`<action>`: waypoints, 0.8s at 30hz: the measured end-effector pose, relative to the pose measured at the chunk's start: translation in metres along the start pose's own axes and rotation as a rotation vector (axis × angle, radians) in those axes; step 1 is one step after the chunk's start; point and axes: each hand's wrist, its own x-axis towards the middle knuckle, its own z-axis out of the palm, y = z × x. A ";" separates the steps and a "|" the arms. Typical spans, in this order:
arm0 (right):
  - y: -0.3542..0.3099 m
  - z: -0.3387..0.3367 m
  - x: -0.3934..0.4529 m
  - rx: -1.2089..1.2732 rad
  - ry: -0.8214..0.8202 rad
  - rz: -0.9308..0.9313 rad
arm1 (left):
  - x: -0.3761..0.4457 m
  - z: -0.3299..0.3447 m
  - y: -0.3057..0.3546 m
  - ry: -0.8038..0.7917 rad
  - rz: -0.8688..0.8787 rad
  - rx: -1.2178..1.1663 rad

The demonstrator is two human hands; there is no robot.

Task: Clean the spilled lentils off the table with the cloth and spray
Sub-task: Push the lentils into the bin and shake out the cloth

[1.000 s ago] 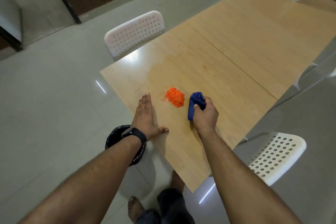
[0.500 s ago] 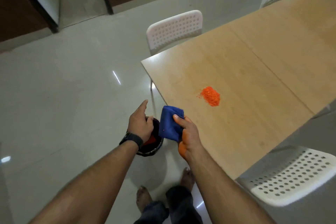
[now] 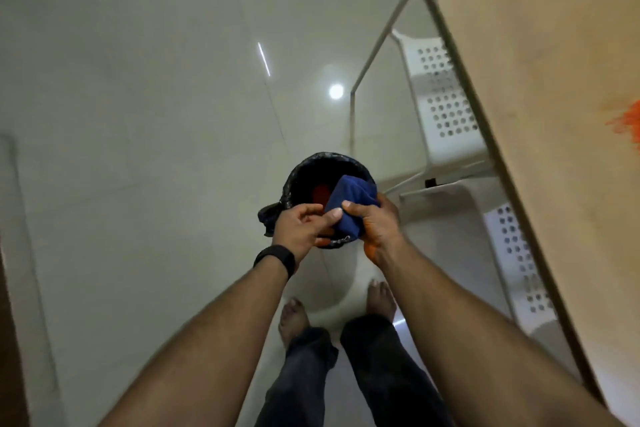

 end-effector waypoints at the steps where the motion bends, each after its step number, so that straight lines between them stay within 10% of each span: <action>1: 0.013 0.000 0.019 -0.019 0.012 0.003 | 0.017 0.002 -0.016 -0.003 -0.012 -0.015; 8: 0.083 -0.011 0.113 -0.152 0.132 -0.044 | 0.126 0.011 -0.096 0.203 -0.184 -0.142; 16: 0.107 -0.016 0.162 -0.275 0.165 -0.120 | 0.173 -0.007 -0.129 0.563 0.111 0.631; 24: 0.104 -0.011 0.166 -0.303 0.111 -0.166 | 0.177 0.005 -0.113 0.836 0.059 0.414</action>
